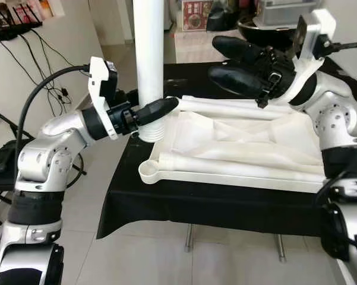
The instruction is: Building children table
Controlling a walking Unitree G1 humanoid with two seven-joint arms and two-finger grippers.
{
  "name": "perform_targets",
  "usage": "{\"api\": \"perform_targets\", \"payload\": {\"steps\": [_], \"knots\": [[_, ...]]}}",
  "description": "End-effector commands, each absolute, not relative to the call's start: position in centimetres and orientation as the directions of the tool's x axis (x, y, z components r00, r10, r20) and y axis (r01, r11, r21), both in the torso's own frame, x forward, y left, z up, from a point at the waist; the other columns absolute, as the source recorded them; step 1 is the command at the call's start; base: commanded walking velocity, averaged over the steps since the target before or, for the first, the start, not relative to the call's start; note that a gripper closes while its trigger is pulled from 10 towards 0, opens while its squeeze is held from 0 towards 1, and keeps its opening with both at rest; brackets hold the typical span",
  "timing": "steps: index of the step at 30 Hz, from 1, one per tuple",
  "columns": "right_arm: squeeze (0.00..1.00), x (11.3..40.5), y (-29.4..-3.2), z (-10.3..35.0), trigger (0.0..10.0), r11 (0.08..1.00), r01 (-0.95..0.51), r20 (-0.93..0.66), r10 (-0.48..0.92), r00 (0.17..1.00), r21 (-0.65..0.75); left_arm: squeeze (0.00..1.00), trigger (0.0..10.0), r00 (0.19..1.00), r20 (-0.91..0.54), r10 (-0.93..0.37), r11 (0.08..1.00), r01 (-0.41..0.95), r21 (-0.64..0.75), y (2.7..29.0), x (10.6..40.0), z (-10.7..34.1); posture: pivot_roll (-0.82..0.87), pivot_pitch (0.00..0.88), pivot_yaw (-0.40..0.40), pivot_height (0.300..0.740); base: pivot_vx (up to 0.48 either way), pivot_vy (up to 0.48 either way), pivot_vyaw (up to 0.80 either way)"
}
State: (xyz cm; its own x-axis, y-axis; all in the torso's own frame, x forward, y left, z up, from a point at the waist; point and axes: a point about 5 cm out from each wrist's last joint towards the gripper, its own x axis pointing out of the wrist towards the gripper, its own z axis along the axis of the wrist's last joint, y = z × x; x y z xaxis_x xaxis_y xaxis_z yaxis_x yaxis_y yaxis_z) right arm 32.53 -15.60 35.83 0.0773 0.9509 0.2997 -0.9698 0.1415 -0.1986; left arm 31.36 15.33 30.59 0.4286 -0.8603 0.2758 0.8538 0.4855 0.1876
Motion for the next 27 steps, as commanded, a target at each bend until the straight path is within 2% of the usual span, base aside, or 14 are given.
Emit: {"api": "perform_targets", "payload": {"steps": [1, 6, 9, 12, 15, 18, 19, 22, 27], "knots": [[0.0, 31.5, -13.9, 36.0, 10.0, 0.063, -0.982, 0.259, 0.966, 0.014, -0.18, 0.0, 0.0, 0.426, 0.248, -0.87, 0.475, 0.861, 0.184, 15.6, 31.1, 30.0, -0.05, 0.064, 0.097, 0.74, 0.0, 0.0, 0.0], [0.0, 30.6, -12.9, 35.9, 10.0, 0.001, -0.987, 0.215, 0.976, -0.033, -0.161, 0.0, 0.0, 0.414, 0.221, -0.883, 0.453, 0.875, 0.17, 15.4, 31.0, 29.2, -0.05, 0.064, 0.098, 0.74, 0.0, 0.0, 0.0], [0.0, 29.7, -11.6, 36.1, 10.0, -0.034, -0.982, 0.132, 0.989, -0.059, -0.184, 0.0, 0.0, 0.387, 0.162, -0.908, 0.407, 0.906, 0.115, 14.1, 30.6, 26.5, -0.06, 0.065, 0.097, 0.74, 0.0, 0.0, 0.0], [0.0, 30.1, -10.8, 35.7, 10.0, 0.022, -0.987, 0.069, 0.998, 0.011, -0.157, 0.0, 0.0, 0.343, 0.134, -0.93, 0.358, 0.928, 0.106, 13.3, 30.1, 25.7, -0.06, 0.067, 0.096, 0.74, 0.0, 0.0, 0.0], [0.0, 30.1, -10.6, 35.6, 10.0, 0.033, -0.989, 0.057, 0.998, 0.025, -0.147, 0.0, 0.0, 0.335, 0.127, -0.934, 0.349, 0.931, 0.106, 13.1, 30.0, 25.6, -0.06, 0.066, 0.096, 0.74, 0.0, 0.0, 0.0], [0.0, 30.5, -10.4, 35.2, 10.0, 0.077, -0.986, 0.026, 0.997, 0.074, -0.147, 0.0, 0.0, 0.317, 0.113, -0.942, 0.329, 0.938, 0.111, 12.9, 29.9, 25.4, -0.07, 0.067, 0.096, 0.74, 0.0, 0.0, 0.0], [0.0, 31.1, -10.3, 34.7, 10.0, 0.123, -0.983, -0.018, 0.992, 0.127, -0.137, 0.0, 0.0, 0.305, 0.094, -0.948, 0.315, 0.942, 0.12, 12.7, 29.7, 25.1, -0.07, 0.065, 0.095, 0.74, 0.0, 0.0, 0.0], [0.0, 31.6, -10.2, 34.0, 10.0, 0.163, -0.98, -0.066, 0.983, 0.171, -0.114, 0.0, 0.0, 0.296, 0.072, -0.952, 0.303, 0.944, 0.131, 12.5, 29.5, 24.8, -0.07, 0.065, 0.092, 0.74, 0.0, 0.0, 0.0], [0.0, 31.5, -10.2, 34.0, 10.0, 0.147, -0.987, -0.076, 0.985, 0.152, -0.071, 0.0, 0.0, 0.291, 0.048, -0.956, 0.295, 0.945, 0.144, 12.4, 29.3, 24.5, -0.07, 0.065, 0.09, 0.74, 0.0, 0.0, 0.0]]}}
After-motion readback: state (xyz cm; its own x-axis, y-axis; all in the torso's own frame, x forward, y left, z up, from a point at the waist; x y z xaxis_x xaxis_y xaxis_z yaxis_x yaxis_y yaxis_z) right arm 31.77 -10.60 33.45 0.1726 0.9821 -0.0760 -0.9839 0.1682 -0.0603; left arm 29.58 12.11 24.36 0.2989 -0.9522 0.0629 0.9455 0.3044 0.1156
